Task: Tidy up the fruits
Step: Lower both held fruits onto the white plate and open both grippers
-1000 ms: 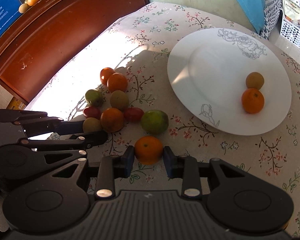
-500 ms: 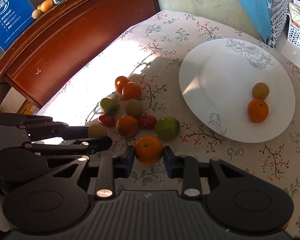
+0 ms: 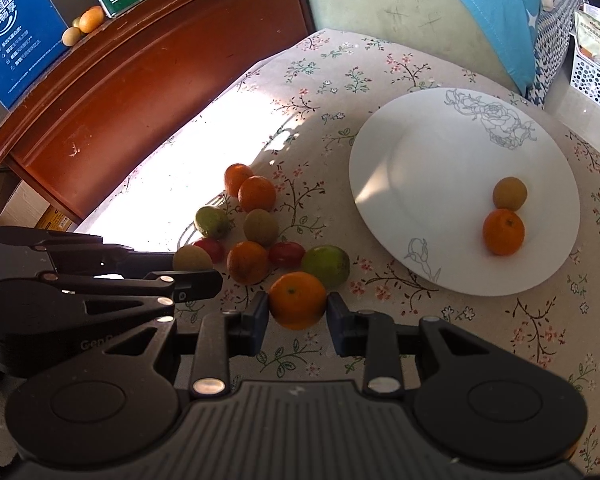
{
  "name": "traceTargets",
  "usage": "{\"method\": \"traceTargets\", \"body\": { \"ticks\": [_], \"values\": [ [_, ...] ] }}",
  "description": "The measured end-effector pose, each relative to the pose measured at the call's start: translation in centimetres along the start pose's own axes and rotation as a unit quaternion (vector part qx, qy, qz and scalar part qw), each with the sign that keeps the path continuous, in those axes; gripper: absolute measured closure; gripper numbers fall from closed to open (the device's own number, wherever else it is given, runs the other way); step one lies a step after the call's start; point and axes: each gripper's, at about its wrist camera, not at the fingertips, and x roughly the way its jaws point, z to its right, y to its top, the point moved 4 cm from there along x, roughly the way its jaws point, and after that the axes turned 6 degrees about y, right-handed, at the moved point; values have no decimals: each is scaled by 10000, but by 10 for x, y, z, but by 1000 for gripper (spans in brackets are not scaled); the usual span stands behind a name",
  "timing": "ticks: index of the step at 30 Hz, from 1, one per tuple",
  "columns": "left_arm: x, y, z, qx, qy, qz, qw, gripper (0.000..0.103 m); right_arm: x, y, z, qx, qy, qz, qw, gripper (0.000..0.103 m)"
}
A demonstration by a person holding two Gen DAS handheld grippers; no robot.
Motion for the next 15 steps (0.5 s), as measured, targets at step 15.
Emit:
{"method": "traceTargets", "body": {
  "ticks": [15],
  "values": [
    [-20, 44, 29, 312, -121, 552, 9979, 79, -39, 35, 43, 469, -264, 727, 9959, 71]
  ]
}}
